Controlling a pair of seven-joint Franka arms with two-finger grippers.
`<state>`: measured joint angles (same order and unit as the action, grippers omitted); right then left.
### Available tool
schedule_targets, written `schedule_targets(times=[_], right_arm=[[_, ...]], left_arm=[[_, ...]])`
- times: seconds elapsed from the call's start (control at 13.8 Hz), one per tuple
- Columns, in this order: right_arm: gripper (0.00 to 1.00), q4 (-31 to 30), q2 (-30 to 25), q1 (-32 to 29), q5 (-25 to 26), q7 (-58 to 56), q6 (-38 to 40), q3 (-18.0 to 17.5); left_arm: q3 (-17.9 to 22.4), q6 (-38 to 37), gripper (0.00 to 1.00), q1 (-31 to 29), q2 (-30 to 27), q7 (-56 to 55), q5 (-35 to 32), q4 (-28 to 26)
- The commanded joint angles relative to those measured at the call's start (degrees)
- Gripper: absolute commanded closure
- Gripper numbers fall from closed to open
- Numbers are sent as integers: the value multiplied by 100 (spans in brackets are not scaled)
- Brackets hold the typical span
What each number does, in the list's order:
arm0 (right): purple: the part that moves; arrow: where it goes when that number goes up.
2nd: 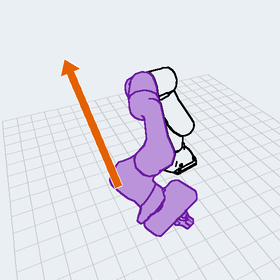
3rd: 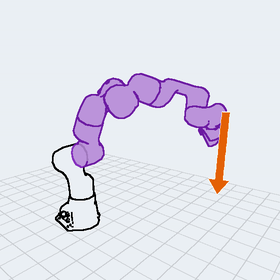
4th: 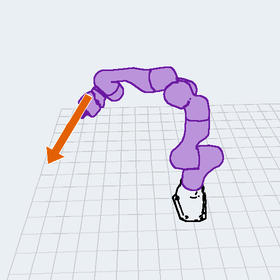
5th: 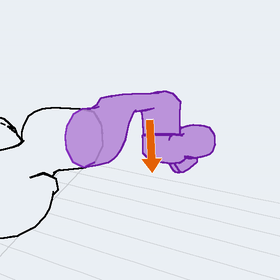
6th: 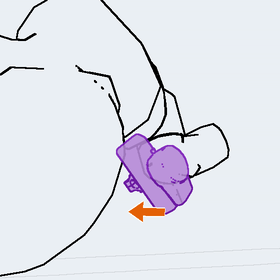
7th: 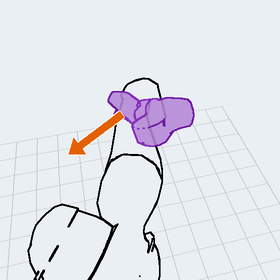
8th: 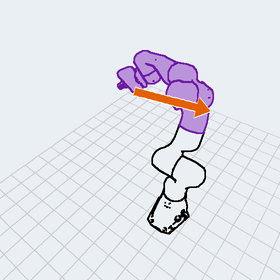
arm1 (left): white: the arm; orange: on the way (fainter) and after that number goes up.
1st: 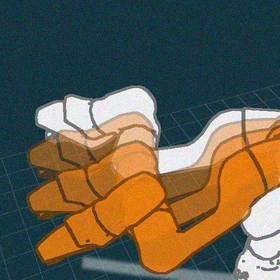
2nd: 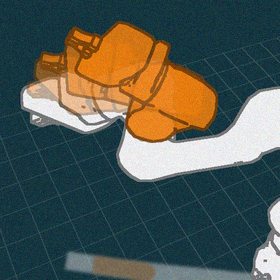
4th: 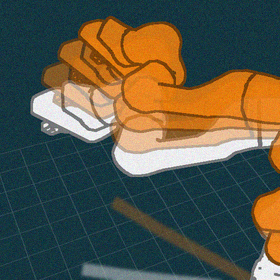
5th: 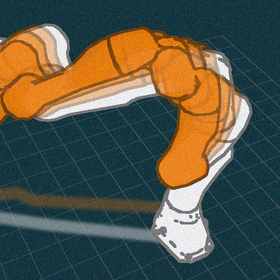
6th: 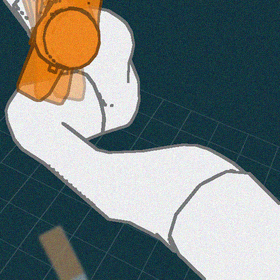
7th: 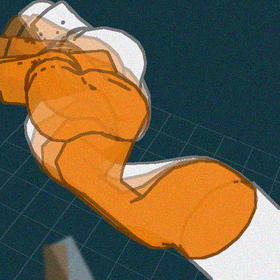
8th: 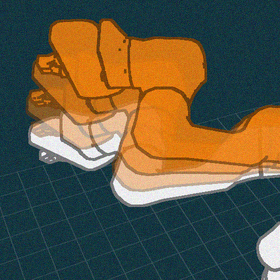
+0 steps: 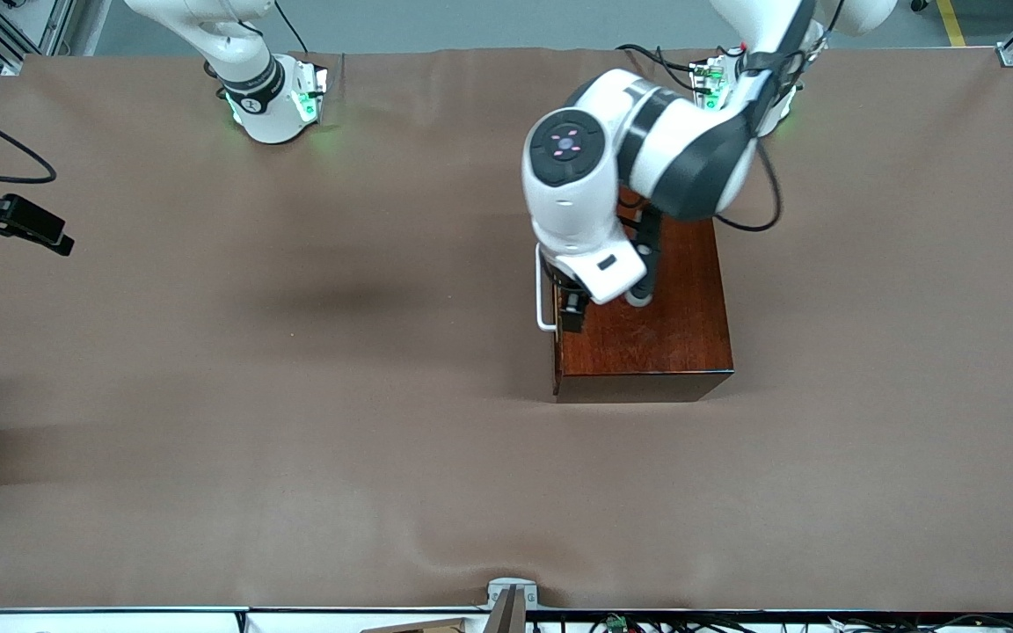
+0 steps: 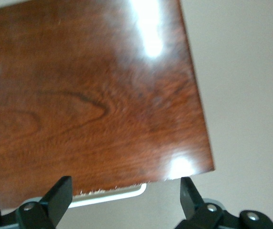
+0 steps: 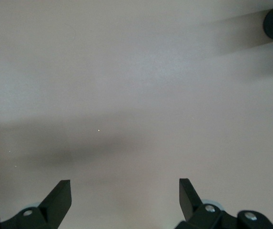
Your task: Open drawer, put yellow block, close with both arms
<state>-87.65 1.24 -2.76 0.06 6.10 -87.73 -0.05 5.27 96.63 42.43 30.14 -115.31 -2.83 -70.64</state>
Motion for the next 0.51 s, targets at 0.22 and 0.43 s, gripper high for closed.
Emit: schedule_targets(times=[0.22,0.43], right_arm=[[0,-41,-132,-111,-23,41,-16,-74],[0,-41,-141,-111,-23,41,2,-74]], left_arm=[[-61,-101,0,-971,-570,1184,-86,-344],[-70,-109,0,-1534,-965,2106,-25,-713]])
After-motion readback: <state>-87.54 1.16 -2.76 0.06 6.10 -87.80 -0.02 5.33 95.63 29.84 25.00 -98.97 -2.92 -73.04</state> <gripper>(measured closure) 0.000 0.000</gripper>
